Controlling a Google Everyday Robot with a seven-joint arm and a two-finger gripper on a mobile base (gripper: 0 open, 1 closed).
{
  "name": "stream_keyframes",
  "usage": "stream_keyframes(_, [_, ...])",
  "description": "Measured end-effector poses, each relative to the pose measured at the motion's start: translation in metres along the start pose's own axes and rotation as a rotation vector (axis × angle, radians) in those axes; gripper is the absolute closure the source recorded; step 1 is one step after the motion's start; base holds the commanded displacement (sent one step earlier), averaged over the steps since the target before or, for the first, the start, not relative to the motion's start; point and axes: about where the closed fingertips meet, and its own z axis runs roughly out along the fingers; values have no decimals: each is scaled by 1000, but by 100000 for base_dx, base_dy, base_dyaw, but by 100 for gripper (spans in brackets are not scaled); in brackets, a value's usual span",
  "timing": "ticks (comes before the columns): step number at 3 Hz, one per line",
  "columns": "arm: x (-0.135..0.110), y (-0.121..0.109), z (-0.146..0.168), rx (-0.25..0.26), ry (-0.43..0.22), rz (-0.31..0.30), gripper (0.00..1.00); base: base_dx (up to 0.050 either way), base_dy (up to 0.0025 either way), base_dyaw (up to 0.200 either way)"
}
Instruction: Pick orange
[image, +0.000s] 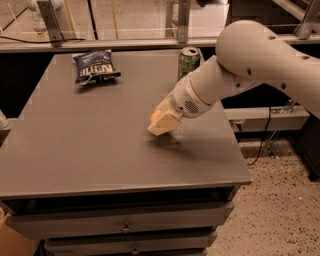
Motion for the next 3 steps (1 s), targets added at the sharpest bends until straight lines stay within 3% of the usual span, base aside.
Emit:
stream_keyframes(1, [-2, -10, -24, 19, -27, 21, 100, 0, 0, 0])
stream_keyframes(2, [-17, -21, -63, 33, -104, 44, 100, 0, 0, 0])
stream_keyframes(3, [-17, -21, -63, 33, -104, 44, 100, 0, 0, 0])
